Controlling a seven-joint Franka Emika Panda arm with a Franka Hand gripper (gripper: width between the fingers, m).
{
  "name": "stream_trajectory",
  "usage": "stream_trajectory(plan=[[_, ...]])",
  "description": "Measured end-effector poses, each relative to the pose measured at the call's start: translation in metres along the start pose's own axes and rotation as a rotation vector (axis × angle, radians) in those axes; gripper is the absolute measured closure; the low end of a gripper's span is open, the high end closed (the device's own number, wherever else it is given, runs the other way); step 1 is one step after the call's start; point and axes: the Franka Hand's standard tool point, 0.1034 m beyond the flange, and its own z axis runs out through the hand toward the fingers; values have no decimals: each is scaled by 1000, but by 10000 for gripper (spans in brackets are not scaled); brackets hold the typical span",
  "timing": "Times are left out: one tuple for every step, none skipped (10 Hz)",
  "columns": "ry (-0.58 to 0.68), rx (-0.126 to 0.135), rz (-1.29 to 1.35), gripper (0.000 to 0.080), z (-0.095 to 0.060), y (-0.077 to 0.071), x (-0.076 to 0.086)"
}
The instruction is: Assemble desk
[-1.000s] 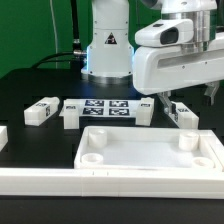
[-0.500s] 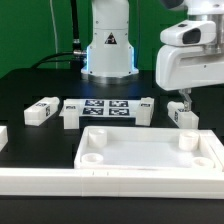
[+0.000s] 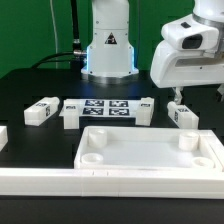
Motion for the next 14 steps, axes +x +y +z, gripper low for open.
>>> stream_trajectory(plan=[[-39, 11, 3, 150, 3, 4, -1], [-122, 7, 3, 150, 5, 5, -8], [-207, 5, 2, 150, 5, 5, -9], [-302, 4, 2, 150, 6, 5, -10], [-330, 5, -6, 150, 11, 5, -5], [-419, 4, -7, 150, 15, 5, -12], [-488, 5, -7, 150, 19, 6, -11], [-524, 8, -6, 150, 20, 6, -9], [-609, 7, -8, 150, 21, 7, -15], [-679, 8, -10, 150, 24, 7, -16], [-716, 10, -10, 150, 28, 7, -13], [-769, 12, -11, 150, 31, 8, -15], [-752, 13, -9, 150, 35, 8, -11], [-753, 14, -9, 150, 37, 8, -11]])
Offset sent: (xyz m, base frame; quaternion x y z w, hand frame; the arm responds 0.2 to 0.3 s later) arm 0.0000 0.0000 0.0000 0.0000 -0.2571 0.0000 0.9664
